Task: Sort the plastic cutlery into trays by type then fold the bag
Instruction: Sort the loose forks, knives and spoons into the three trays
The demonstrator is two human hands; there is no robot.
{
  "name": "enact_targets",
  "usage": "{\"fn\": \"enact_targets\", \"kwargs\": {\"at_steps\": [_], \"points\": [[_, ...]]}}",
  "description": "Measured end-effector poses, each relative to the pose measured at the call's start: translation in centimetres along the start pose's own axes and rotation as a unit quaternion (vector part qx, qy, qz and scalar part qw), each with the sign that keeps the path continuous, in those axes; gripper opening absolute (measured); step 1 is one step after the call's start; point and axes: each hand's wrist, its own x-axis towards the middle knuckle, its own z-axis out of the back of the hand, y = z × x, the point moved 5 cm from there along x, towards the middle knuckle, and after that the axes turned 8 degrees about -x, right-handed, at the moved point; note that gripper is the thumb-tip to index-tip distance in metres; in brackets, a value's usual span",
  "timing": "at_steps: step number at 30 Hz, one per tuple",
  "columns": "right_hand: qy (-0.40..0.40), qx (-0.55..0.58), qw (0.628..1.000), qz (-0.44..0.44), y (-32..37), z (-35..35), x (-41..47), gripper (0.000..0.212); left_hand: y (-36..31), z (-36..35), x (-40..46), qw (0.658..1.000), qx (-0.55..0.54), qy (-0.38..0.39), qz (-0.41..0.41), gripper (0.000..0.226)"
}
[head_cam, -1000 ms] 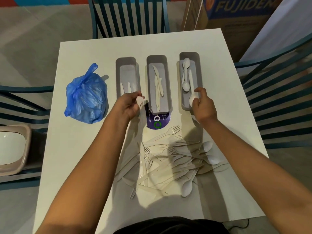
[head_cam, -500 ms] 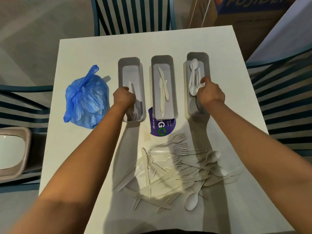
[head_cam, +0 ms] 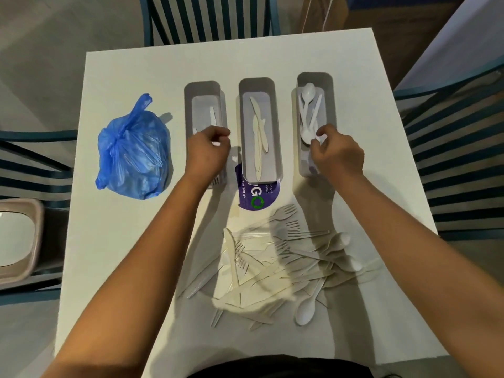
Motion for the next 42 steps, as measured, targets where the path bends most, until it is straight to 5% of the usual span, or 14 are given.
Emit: {"fn": "enact_targets", "kwargs": {"at_steps": [4,9,14,26,35,42], "points": [[0.027,0.061,0.996,0.067,0.5,-0.4,-3.4,0.03,0.7,-3.2,-4.3,0.996,0.023,0.091,0.006,0.022],[0.189,0.048,0.974,0.119,0.0,-3.3,-9.3,0.02,4.5,-7.1,-8.7,0.964,0.157,0.215,-0.003,0.024],[0.259,0.047,0.956,0.127,-0.4,-5.2,-13.2,0.022,6.7,-8.2,-10.5,0.942,0.249,0.225,-0.007,0.031],[0.256,-0.068,0.95,0.164,0.7,-5.9,-15.2,0.032,7.1,-9.3,-11.9,0.914,0.346,0.21,-0.032,0.024],[0.256,-0.067,0.949,0.172,1.2,-6.4,-15.6,0.041,8.1,-7.5,-11.9,0.981,0.115,0.144,0.061,0.016],[0.256,-0.053,0.949,0.179,1.4,-6.4,-15.5,0.038,7.9,-5.8,-12.3,0.973,-0.119,0.097,0.171,0.011]]}}
